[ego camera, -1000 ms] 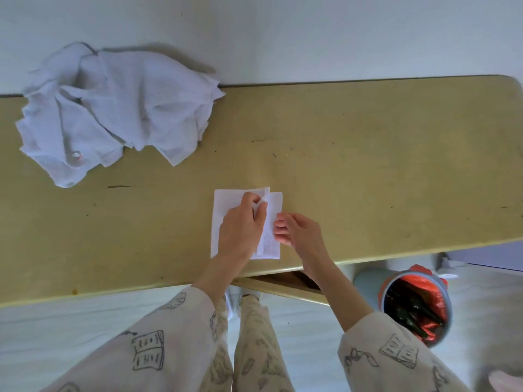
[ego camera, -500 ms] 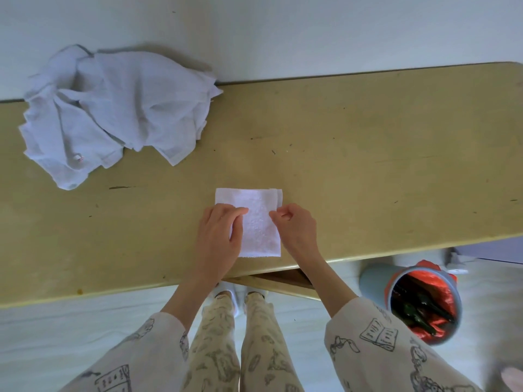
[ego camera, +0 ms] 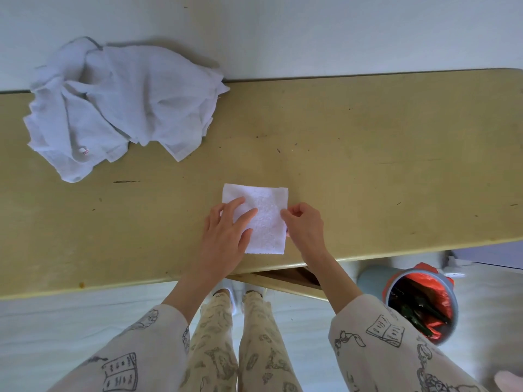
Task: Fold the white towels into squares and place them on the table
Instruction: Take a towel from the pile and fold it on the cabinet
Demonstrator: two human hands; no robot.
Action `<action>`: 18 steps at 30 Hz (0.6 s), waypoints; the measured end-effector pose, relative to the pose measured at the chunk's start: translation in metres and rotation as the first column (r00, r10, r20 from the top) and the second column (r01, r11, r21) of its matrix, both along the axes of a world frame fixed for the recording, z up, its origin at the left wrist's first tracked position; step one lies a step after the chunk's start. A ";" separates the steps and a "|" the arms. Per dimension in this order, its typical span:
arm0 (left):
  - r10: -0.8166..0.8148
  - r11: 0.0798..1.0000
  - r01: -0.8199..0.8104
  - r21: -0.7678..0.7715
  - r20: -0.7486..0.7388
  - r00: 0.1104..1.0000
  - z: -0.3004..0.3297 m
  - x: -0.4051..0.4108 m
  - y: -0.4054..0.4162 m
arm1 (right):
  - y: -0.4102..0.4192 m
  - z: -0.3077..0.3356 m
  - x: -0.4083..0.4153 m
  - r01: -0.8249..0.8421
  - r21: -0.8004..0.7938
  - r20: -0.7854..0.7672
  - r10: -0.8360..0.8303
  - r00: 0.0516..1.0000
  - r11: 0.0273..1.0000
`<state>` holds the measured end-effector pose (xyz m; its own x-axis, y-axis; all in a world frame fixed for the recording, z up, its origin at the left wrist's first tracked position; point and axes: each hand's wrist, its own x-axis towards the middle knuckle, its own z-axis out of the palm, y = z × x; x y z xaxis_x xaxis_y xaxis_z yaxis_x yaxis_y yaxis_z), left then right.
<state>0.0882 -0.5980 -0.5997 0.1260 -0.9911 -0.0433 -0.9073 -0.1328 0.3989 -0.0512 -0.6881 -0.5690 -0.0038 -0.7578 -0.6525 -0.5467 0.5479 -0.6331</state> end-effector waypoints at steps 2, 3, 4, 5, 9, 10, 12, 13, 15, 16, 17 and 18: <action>-0.021 1.000 0.021 0.000 0.027 0.999 0.000 0.000 -0.001 | -0.001 0.000 0.000 -0.011 -0.004 -0.008 0.010 1.000 1.000; -0.028 1.000 0.028 0.004 0.041 0.999 0.000 0.000 -0.002 | -0.001 0.000 0.000 -0.020 -0.006 -0.012 0.020 1.000 1.000; -0.035 0.999 0.034 0.007 0.056 0.998 -0.001 0.000 -0.002 | -0.002 0.001 0.001 -0.029 -0.006 -0.015 0.029 0.999 1.000; -0.043 0.999 0.042 0.011 0.064 0.997 -0.002 0.001 -0.002 | -0.002 0.001 0.001 -0.036 -0.005 -0.018 0.036 0.999 0.999; -0.074 0.997 0.072 0.037 0.071 0.995 -0.003 0.003 -0.003 | -0.002 -0.001 0.000 -0.061 0.004 -0.024 0.061 0.998 0.998; -0.080 0.996 0.076 0.042 0.082 0.993 -0.003 0.003 -0.004 | -0.001 -0.002 -0.001 -0.065 0.013 -0.014 0.065 0.998 0.998; -0.087 0.995 0.082 0.050 0.106 0.991 -0.003 0.002 -0.005 | 0.001 -0.003 -0.006 -0.093 0.056 -0.006 0.094 0.996 0.994; -0.090 0.995 0.085 0.052 0.120 0.989 -0.004 0.002 -0.005 | 0.002 -0.003 -0.009 -0.112 0.084 -0.010 0.113 0.994 0.990; -0.095 0.995 0.088 0.054 0.138 0.986 -0.005 0.002 -0.004 | 0.005 -0.004 -0.014 -0.144 0.126 -0.028 0.148 0.989 0.982; -0.098 0.994 0.090 0.062 0.143 0.985 -0.006 0.002 -0.004 | 0.006 -0.004 -0.016 -0.162 0.128 -0.041 0.168 0.985 0.978; -0.104 0.993 0.094 0.074 0.150 0.983 -0.006 0.002 -0.004 | 0.008 -0.003 -0.017 -0.180 0.121 -0.058 0.188 0.981 0.976; -0.108 0.992 0.096 0.081 0.156 0.982 -0.006 0.002 -0.004 | 0.010 -0.002 -0.017 -0.196 0.099 -0.076 0.204 0.976 0.976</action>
<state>0.0899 -0.6018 -0.6058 0.0355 -0.9940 -0.1038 -0.9688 -0.0597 0.2406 -0.0686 -0.6783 -0.5714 0.0833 -0.6865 -0.7223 -0.7007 0.4751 -0.5323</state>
